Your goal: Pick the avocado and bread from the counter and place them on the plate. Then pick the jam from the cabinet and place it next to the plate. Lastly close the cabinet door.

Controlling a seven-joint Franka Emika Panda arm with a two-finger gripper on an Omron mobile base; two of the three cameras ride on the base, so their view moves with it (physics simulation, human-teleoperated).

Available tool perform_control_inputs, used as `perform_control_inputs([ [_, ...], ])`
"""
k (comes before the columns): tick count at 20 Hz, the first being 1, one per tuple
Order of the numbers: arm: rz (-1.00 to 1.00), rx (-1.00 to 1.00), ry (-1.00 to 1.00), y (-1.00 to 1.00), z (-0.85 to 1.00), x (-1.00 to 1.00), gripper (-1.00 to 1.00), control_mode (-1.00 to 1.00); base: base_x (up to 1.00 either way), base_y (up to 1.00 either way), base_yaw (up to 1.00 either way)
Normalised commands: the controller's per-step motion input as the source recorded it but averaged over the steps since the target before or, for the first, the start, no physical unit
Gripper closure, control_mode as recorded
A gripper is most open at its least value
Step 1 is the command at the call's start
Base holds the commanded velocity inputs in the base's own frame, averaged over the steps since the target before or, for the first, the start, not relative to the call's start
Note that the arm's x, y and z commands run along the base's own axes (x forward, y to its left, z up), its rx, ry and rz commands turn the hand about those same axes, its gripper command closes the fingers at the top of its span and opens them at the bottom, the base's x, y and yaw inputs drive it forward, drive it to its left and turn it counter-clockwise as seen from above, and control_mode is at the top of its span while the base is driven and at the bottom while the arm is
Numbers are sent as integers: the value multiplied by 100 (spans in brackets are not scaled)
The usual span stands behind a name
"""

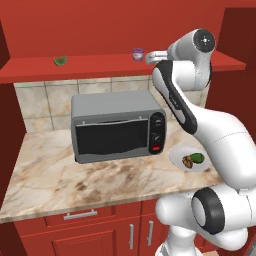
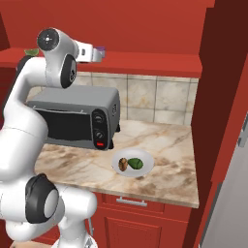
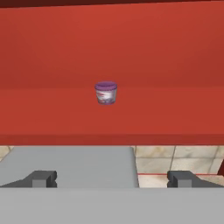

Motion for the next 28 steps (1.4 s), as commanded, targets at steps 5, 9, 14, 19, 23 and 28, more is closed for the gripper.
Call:
perform_control_inputs([
  [5, 1, 0, 0, 6, -5, 10, -100, -100, 0, 0, 0],
  [9, 1, 0, 0, 4, -12, 16, -100, -100, 0, 0, 0],
  [14, 1, 0, 0, 0, -6, 17, -100, -100, 0, 0, 0],
  [19, 1, 0, 0, 1, 0, 24, -100, -100, 0, 0, 0],
  [23, 0, 0, 0, 5, -1, 28, -100, -100, 0, 0, 0],
  [28, 0, 0, 4, 2, -6, 31, -100, -100, 0, 0, 0],
])
